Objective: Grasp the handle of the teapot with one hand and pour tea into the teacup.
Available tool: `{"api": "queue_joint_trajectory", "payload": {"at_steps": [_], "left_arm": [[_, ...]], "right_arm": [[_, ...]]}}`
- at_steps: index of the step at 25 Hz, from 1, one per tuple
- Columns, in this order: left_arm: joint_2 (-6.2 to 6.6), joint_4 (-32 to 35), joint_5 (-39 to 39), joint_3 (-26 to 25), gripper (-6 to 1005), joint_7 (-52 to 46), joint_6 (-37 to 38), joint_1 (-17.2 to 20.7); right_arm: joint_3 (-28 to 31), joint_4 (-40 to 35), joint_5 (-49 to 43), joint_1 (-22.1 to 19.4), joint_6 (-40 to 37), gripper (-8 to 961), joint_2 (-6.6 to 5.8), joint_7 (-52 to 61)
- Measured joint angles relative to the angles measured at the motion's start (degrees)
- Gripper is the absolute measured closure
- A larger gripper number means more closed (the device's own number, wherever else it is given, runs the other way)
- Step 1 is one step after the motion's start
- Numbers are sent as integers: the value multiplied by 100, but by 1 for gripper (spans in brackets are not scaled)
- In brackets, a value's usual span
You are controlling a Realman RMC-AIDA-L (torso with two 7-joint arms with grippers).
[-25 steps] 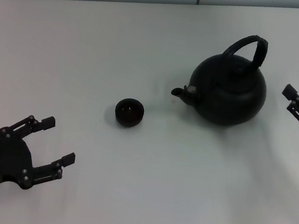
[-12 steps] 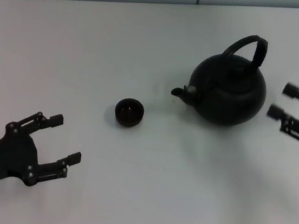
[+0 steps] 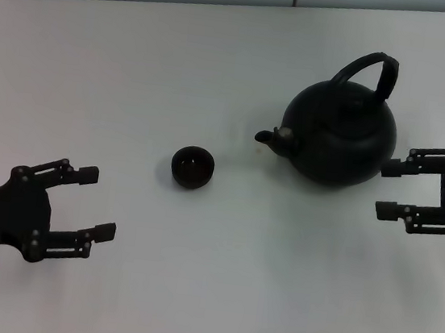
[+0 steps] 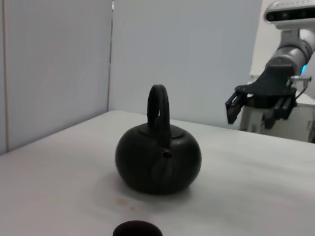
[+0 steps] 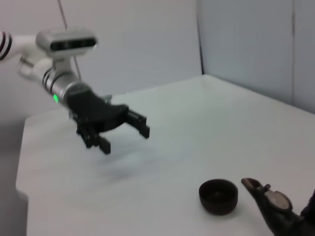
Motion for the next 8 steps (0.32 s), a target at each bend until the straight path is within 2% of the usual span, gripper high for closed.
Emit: {"api": "queue_joint_trajectory", "payload": {"at_steps": [8], "left_arm": [[-28,341,70,0,136,-359,217,-79]], "right_arm": [[-346,-94,-58,49,24,317,75,-70]]}}
